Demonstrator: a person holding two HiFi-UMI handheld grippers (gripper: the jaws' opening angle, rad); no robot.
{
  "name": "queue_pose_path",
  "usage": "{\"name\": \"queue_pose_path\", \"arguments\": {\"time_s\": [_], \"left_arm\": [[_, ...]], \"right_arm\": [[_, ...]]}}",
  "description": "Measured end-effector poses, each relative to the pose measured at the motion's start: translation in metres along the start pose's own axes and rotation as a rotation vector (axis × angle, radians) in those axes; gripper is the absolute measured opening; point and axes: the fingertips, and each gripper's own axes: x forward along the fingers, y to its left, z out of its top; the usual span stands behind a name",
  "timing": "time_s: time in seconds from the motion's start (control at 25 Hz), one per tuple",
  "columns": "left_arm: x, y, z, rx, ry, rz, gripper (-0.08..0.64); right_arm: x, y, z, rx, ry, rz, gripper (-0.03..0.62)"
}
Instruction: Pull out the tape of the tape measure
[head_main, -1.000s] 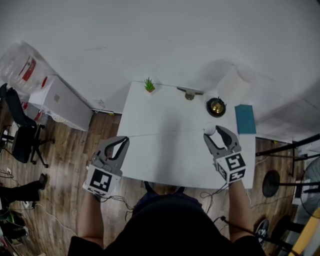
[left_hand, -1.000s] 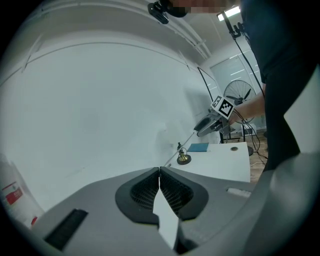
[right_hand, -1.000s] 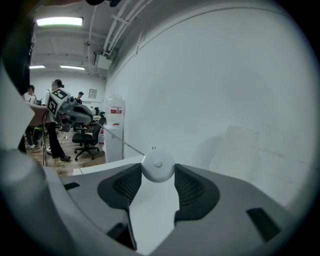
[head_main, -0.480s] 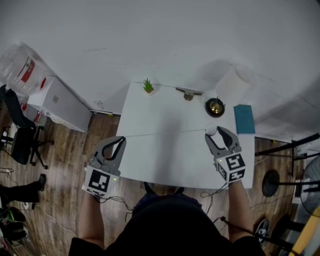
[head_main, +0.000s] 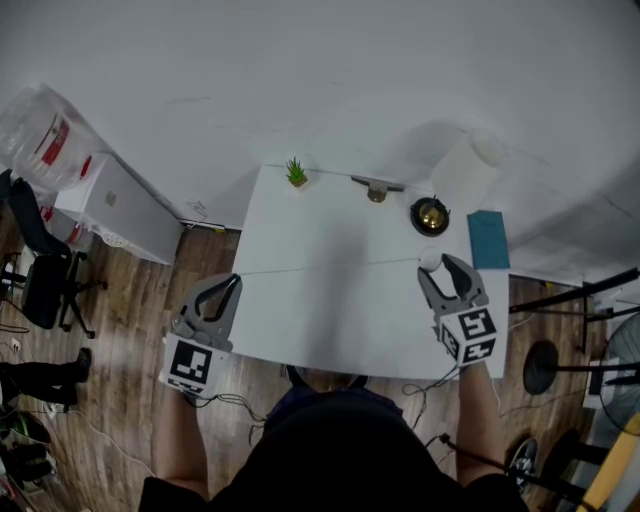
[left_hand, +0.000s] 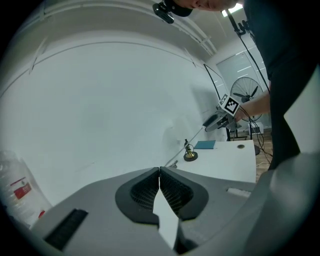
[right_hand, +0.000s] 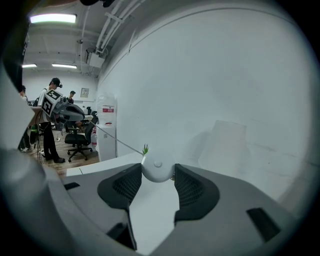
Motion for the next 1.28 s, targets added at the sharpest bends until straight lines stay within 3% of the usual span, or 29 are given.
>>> {"name": "queue_pose_path", "arguments": {"time_s": [0.4, 1.28], "left_arm": [[-0.003, 0.013, -0.007, 0.003, 0.024, 0.04, 0.009], [0.008, -0.009, -0.014, -0.019, 0.03, -0.01, 0.009]], "right_arm": [[-0.002, -0.011, -0.004, 0.003, -0.001, -0.018, 0.213], [0.0, -0.004, -0.017, 0.012, 0.021, 0.008, 0.215]]}}
